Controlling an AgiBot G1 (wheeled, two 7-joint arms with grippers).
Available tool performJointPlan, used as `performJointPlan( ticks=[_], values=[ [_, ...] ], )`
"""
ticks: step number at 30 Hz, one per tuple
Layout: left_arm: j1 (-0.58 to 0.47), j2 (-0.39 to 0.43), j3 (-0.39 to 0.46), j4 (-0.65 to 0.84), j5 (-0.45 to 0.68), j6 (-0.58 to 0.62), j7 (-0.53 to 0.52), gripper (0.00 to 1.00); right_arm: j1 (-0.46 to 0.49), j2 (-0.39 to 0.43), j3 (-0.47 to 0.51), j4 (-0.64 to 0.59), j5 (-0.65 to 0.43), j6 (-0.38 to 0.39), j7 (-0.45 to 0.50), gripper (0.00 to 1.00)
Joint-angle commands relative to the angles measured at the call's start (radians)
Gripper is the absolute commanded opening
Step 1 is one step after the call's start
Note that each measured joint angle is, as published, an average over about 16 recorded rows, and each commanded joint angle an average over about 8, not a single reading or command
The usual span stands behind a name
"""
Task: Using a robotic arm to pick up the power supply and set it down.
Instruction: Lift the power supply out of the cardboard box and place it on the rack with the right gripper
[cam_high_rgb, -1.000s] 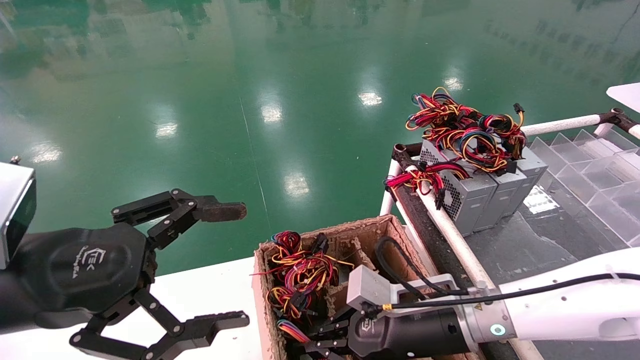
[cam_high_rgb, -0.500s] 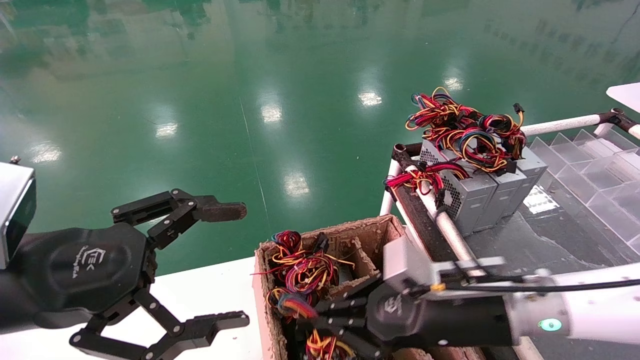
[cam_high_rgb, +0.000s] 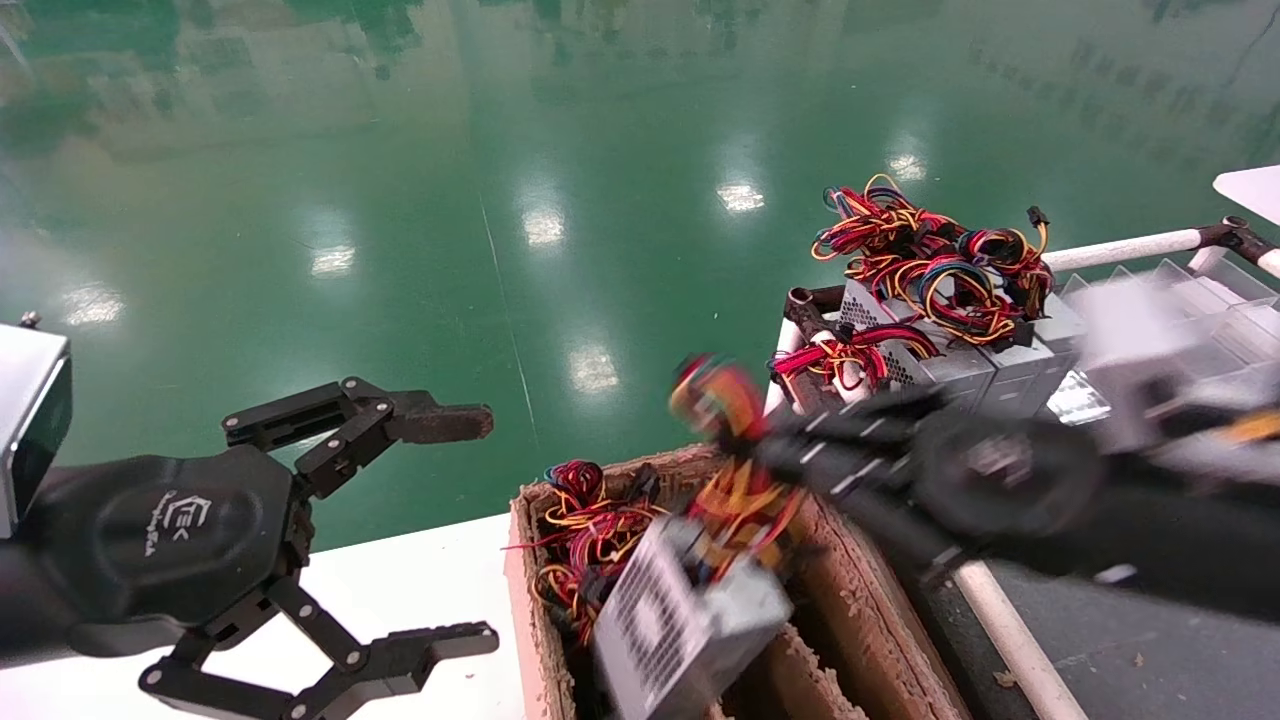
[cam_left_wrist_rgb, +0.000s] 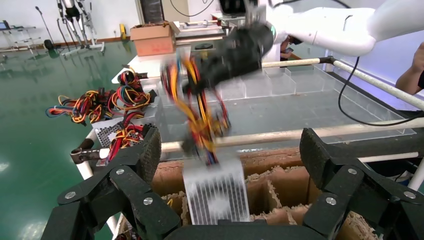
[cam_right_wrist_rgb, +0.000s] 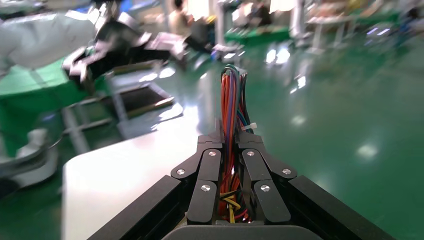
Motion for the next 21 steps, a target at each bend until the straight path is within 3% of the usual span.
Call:
performJointPlan(
  ticks=[1, 11, 21],
  values=[
    [0.0, 0.0, 0.0, 0.0, 0.0, 0.0, 0.0, 1.0, -0.012, 0.03, 0.034, 0.003, 0.041, 0.004, -0.007, 0.0],
    [0.0, 0.0, 0.0, 0.0, 0.0, 0.0, 0.0, 1.0, -0.05, 0.168, 0.158, -0.087, 0.128, 0.016, -0.092, 0.0],
    [0.0, 0.0, 0.001, 0.0, 0.0, 0.0, 0.0, 1.0, -0.097, 0.301, 0.226, -0.272, 0.142, -0.042, -0.205, 0.0]
  ],
)
